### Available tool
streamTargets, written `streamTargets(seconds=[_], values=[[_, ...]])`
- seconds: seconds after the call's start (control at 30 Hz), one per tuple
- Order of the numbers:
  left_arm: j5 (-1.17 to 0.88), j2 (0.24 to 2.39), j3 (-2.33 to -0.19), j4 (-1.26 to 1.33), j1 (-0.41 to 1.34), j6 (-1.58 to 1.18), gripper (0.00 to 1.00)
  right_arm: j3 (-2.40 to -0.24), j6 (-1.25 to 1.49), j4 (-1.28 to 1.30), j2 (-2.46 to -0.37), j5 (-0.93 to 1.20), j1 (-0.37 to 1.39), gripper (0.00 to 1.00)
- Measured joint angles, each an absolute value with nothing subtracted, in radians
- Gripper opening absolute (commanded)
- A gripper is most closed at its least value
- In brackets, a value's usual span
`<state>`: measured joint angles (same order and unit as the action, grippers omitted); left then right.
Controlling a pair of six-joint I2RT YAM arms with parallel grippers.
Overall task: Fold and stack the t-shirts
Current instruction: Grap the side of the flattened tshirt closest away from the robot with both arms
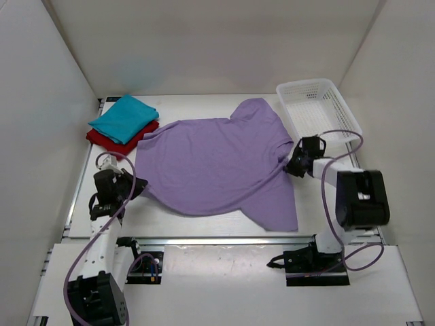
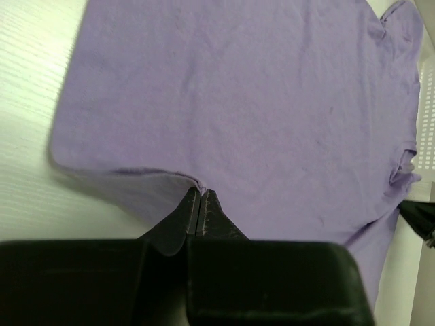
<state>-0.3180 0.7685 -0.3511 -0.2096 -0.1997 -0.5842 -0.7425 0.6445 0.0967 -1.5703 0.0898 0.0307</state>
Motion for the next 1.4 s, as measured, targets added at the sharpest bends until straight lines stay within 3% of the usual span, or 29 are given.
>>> streamTargets(seconds=[0.07, 0.13, 0.23, 0.3, 0.6, 0.8, 1.27, 1.4], values=[[-0.318, 0.801, -0.374, -0.211, -0.211, -0.585, 0.0, -0.839, 0.656, 0.084, -1.659, 0.115, 0.022, 0.0], [-0.316, 0.831, -0.41, -0.22, -0.22, -0.585, 0.0, -0.923, 0.657, 0.073, -1.727, 0.143, 0.008, 0.11], [-0.302, 0.865, -0.482, -0.228, -0.223, -0.584, 0.0, -0.959, 0.647, 0.056, -1.738, 0.171, -0.019, 0.36], [-0.297, 0.888, -0.531, -0.224, -0.223, -0.585, 0.0, -0.909, 0.637, 0.053, -1.673, 0.168, -0.03, 0.43], [-0.26, 0.878, -0.541, -0.195, -0.1, -0.603, 0.0, -0.395, 0.707, 0.15, -0.973, 0.035, 0.136, 0.4], [-0.227, 0.825, -0.488, -0.201, -0.056, -0.608, 0.0, -0.306, 0.757, 0.426, -0.639, -0.045, 0.081, 0.36], [-0.173, 0.768, -0.451, -0.187, 0.067, -0.603, 0.0, -0.326, 0.952, 0.715, -0.666, -0.162, 0.266, 0.34], [-0.171, 0.764, -0.447, -0.185, 0.077, -0.603, 0.0, -0.313, 0.965, 0.71, -0.661, -0.147, 0.216, 0.25]])
